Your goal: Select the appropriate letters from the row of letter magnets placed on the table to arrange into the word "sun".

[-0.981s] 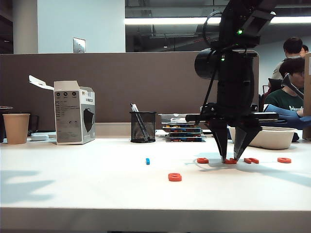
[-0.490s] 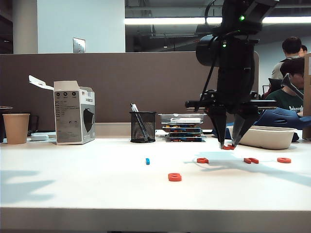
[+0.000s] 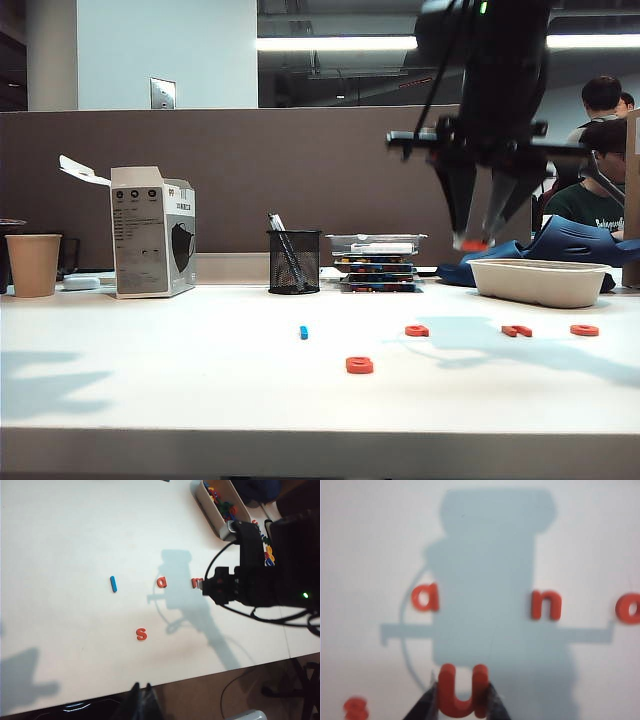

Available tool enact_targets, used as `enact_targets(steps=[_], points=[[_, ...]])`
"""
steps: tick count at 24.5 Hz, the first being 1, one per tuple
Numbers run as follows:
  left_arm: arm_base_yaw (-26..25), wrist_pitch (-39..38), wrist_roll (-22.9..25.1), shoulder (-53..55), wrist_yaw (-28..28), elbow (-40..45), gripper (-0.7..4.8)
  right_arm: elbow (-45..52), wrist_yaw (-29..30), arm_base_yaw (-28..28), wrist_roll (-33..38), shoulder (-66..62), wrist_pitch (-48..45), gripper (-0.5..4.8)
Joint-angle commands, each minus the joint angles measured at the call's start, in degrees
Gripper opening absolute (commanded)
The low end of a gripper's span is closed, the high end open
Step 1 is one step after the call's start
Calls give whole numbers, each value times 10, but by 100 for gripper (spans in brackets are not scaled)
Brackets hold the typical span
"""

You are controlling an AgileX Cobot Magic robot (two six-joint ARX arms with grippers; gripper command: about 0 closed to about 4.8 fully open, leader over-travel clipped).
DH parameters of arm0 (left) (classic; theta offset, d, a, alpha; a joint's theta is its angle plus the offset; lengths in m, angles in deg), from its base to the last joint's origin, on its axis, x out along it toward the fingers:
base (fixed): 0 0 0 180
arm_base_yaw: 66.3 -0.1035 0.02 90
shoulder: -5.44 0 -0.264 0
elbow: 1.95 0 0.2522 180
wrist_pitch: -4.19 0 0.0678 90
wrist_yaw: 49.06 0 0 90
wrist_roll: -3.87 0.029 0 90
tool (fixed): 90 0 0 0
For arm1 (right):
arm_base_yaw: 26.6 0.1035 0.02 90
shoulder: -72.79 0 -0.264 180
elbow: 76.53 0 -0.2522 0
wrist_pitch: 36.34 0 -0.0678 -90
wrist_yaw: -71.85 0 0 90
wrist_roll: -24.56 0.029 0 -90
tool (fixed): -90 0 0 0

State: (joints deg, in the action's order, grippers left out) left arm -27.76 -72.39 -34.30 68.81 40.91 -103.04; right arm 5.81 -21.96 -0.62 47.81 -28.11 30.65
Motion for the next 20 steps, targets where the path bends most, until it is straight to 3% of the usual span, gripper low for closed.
enact_targets(steps=[1, 9, 20], points=[[0, 3, 2, -2, 0, -3, -5, 37, -5, 26, 21, 42, -4, 104], [0, 1, 2, -2, 2, -3, -5, 163, -5, 102, 85, 59, -95, 104], [0, -14, 2, -2, 2, -3, -5, 279, -3, 107, 109, 58, -219, 104]])
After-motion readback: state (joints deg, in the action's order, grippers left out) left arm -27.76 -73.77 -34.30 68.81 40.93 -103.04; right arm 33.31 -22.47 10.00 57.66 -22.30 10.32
